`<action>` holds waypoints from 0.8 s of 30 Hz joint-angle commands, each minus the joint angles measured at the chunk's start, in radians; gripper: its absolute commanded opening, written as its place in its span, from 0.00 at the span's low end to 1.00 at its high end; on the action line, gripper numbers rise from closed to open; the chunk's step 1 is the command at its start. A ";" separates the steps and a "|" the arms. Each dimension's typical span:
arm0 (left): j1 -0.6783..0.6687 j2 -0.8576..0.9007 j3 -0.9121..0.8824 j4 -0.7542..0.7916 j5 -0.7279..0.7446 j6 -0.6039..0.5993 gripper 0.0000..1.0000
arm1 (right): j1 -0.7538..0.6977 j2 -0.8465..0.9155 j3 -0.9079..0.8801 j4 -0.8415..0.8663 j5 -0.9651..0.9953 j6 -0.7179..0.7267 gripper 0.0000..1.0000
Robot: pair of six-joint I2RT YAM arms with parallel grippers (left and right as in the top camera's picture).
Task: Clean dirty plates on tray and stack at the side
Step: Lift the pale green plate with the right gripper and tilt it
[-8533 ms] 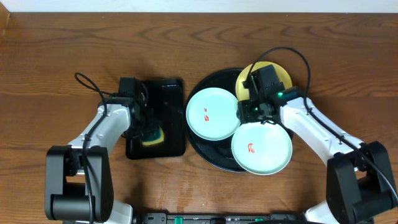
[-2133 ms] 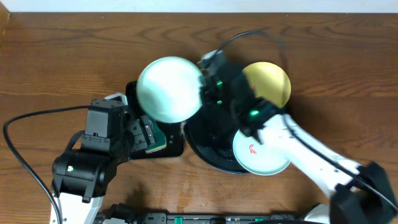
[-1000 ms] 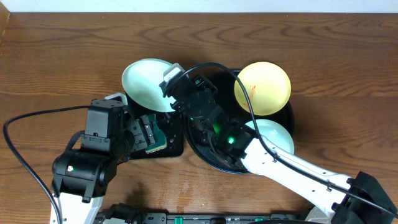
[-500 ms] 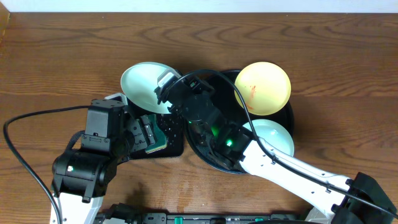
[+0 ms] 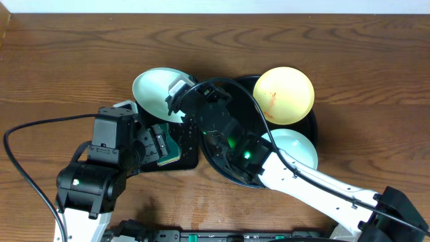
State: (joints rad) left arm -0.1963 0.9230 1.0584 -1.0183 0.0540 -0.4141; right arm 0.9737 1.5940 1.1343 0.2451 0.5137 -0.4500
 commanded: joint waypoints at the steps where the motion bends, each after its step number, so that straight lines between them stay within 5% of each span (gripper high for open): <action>1: 0.005 -0.002 0.017 -0.002 0.006 0.014 0.83 | 0.016 -0.019 0.011 0.006 0.013 -0.004 0.01; 8: 0.005 -0.002 0.017 -0.002 0.006 0.014 0.83 | 0.010 -0.018 0.011 0.010 0.088 -0.005 0.01; 10: 0.005 -0.002 0.017 -0.002 0.006 0.014 0.83 | 0.032 -0.017 0.011 0.007 0.118 -0.180 0.01; 13: 0.005 -0.002 0.017 -0.002 0.006 0.014 0.83 | 0.034 -0.017 0.011 0.060 0.230 -0.129 0.01; 15: 0.005 -0.002 0.017 -0.002 0.006 0.014 0.83 | 0.048 -0.018 0.011 0.038 0.204 -0.239 0.01; 18: 0.005 -0.002 0.017 -0.002 0.006 0.014 0.83 | 0.051 -0.021 0.011 0.047 0.194 -0.090 0.01; 20: 0.005 -0.002 0.017 -0.002 0.006 0.014 0.83 | 0.061 -0.021 0.011 0.013 0.146 -0.164 0.01; 24: 0.005 -0.002 0.017 -0.002 0.006 0.014 0.83 | 0.056 -0.019 0.011 -0.010 0.164 -0.050 0.01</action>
State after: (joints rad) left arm -0.1963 0.9230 1.0584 -1.0183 0.0540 -0.4137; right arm 1.0195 1.5883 1.1347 0.2535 0.6941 -0.5732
